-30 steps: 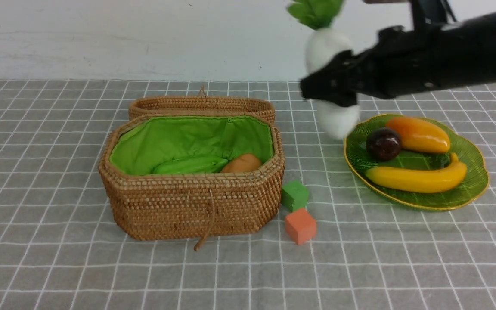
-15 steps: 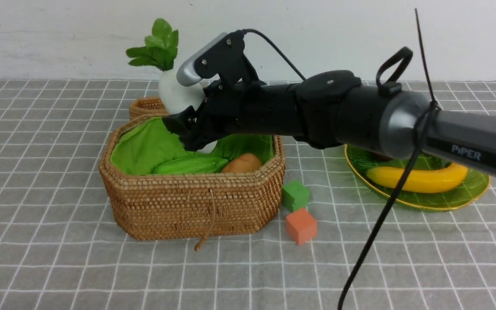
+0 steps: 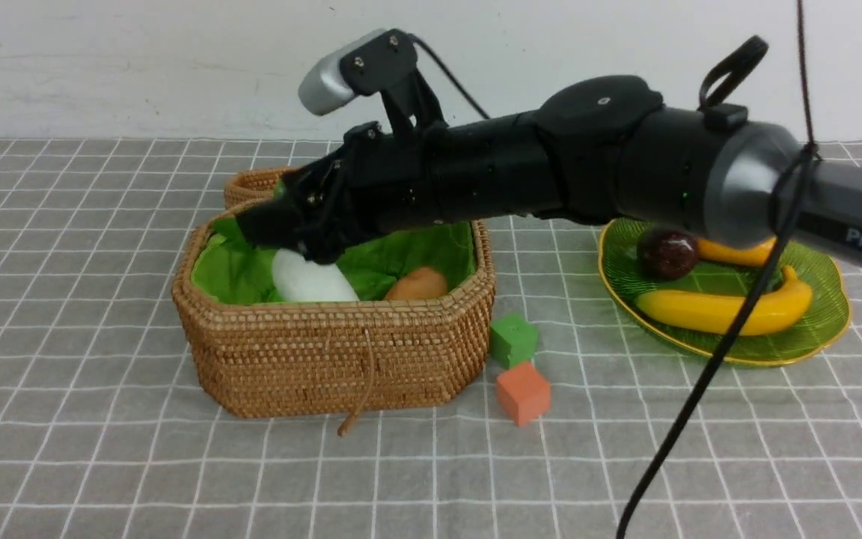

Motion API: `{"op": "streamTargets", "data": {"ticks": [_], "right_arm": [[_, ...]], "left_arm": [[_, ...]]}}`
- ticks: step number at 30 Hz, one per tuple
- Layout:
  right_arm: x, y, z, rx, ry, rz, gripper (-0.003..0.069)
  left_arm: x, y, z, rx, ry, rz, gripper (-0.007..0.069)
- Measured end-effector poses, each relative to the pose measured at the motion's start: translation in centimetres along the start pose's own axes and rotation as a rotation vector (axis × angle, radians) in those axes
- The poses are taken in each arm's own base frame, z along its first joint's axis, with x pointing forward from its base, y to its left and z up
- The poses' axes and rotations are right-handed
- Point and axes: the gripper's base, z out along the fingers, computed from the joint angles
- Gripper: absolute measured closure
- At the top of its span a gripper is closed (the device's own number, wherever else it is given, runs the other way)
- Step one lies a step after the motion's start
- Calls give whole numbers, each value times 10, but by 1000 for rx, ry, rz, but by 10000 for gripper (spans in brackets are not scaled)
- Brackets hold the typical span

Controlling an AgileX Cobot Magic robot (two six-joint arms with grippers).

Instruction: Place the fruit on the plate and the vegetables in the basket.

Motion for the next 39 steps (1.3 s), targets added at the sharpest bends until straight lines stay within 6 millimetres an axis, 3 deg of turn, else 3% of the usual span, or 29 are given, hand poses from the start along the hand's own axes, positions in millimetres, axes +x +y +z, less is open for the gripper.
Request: {"op": "streamTargets", "data": {"ticks": [2, 4, 5, 6, 8, 11, 15, 21, 32, 37, 39], "right_arm": [[2, 11, -6, -70, 86, -5, 339], [8, 25, -26, -89, 320, 60, 519], [9, 26, -28, -82, 340, 69, 532], [11, 29, -44, -8, 476, 136, 615], [9, 32, -71, 169, 616, 230, 666], [-3, 38, -111, 429, 661, 356, 676], [-24, 53, -153, 642, 553, 502, 676], [-37, 68, -176, 712, 447, 609, 676], [-40, 59, -201, 946, 464, 450, 668], [-49, 76, -239, 1000, 334, 363, 666], [-45, 87, -268, 1023, 130, 327, 666]], "left_arm": [[0, 0, 0, 0, 0, 0, 407], [0, 0, 0, 0, 0, 0, 407], [0, 0, 0, 0, 0, 0, 407], [0, 0, 0, 0, 0, 0, 407], [0, 0, 0, 0, 0, 0, 407], [0, 0, 0, 0, 0, 0, 407], [0, 0, 0, 0, 0, 0, 400], [0, 0, 0, 0, 0, 0, 396], [0, 0, 0, 0, 0, 0, 386], [0, 0, 0, 0, 0, 0, 386], [0, 0, 0, 0, 0, 0, 386]]}}
